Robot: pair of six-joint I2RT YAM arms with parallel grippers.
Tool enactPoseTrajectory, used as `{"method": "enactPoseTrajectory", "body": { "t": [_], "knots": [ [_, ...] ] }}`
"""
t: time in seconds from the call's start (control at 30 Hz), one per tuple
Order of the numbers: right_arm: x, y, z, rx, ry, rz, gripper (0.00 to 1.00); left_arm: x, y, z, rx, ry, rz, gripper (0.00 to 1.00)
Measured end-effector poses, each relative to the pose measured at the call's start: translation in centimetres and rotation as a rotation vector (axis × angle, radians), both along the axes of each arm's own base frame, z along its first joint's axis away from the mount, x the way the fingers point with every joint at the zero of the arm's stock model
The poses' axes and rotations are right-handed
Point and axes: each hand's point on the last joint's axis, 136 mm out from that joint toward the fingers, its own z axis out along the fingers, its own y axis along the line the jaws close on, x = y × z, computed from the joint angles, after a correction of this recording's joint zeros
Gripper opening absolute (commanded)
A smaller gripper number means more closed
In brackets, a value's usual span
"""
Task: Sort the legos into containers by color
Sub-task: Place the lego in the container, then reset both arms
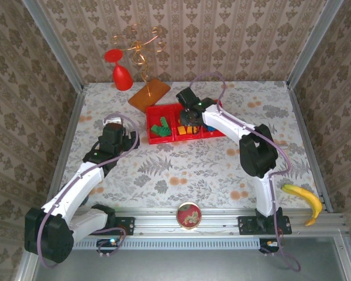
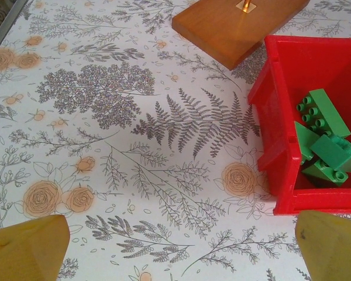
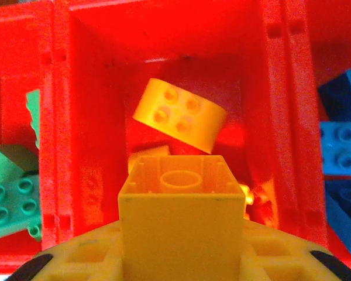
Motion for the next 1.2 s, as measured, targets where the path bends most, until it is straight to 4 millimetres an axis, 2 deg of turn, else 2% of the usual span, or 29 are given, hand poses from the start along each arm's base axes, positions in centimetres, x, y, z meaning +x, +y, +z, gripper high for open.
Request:
{"method": "enactPoseTrajectory", "body": {
  "t": [0.23,0.47,0.63,0.77,0.97,1.03,1.2],
  "knots": [
    [1.2,0.7,0.2,-0.02,-0.011,0.02,0.57,-0.3,0.2,-0.1,-0.001,-0.001,0.004,1.0],
    [0.8,0.0,0.1,-0.055,0.0,0.016,0.64,-0.8,0.9,0.2,0.004,-0.02,0.025,1.0],
    [-0.1,-1.1,1.3,-0.07,-0.013,0.004,0.68,-0.9,1.4,0.9,0.005,-0.043,0.042,1.0],
    [-1.8,-3.0,3.9,-0.089,-0.054,-0.018,0.75,-1.0,2.1,1.5,0.013,-0.063,0.069,1.0],
    [-5.5,-7.6,7.7,-0.143,-0.144,-0.078,0.92,-0.9,3.4,1.6,0.041,-0.077,0.114,1.0],
    [-7.0,-9.6,8.3,-0.167,-0.169,-0.111,0.99,-0.8,3.9,1.6,0.054,-0.086,0.131,1.0],
    [-10.4,-14.8,8.9,-0.208,-0.218,-0.218,1.0,-0.5,5.2,0.7,0.104,-0.112,0.161,1.0]
  ]
}}
